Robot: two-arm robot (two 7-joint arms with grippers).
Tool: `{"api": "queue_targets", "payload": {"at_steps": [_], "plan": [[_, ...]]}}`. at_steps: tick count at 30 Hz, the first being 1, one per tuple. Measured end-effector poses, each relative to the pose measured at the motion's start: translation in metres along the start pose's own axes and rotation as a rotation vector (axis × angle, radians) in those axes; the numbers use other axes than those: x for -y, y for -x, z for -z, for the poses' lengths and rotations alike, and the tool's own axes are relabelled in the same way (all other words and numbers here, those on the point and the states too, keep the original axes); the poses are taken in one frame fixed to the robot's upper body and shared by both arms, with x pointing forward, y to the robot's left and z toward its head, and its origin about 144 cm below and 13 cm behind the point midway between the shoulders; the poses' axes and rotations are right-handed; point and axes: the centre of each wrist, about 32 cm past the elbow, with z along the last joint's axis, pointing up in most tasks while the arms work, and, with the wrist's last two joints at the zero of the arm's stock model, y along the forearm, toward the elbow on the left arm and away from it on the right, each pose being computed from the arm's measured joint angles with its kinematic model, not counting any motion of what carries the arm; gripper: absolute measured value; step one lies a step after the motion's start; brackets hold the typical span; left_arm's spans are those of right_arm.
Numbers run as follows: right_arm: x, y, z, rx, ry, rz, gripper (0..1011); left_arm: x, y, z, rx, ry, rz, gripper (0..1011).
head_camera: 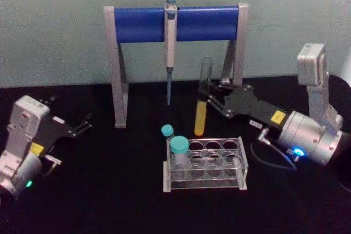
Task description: Pick up the test tube from the test tube rack, shake it, then place it back into the test tube rack.
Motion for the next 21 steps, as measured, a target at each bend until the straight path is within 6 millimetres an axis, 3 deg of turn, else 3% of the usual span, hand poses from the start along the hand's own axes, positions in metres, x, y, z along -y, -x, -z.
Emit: {"api": "queue_targets", "payload": {"at_steps": [9,21], "plan": [[0.003,-0.015,-0.001,0.015,0.003,0.050,221,0.000,0.000,0.000,0.000,0.000,0.000,1010],[0.009,-0.017,0.001,0.013,0.002,0.073,221,0.000,0.000,0.000,0.000,0.000,0.000,1010]]}}
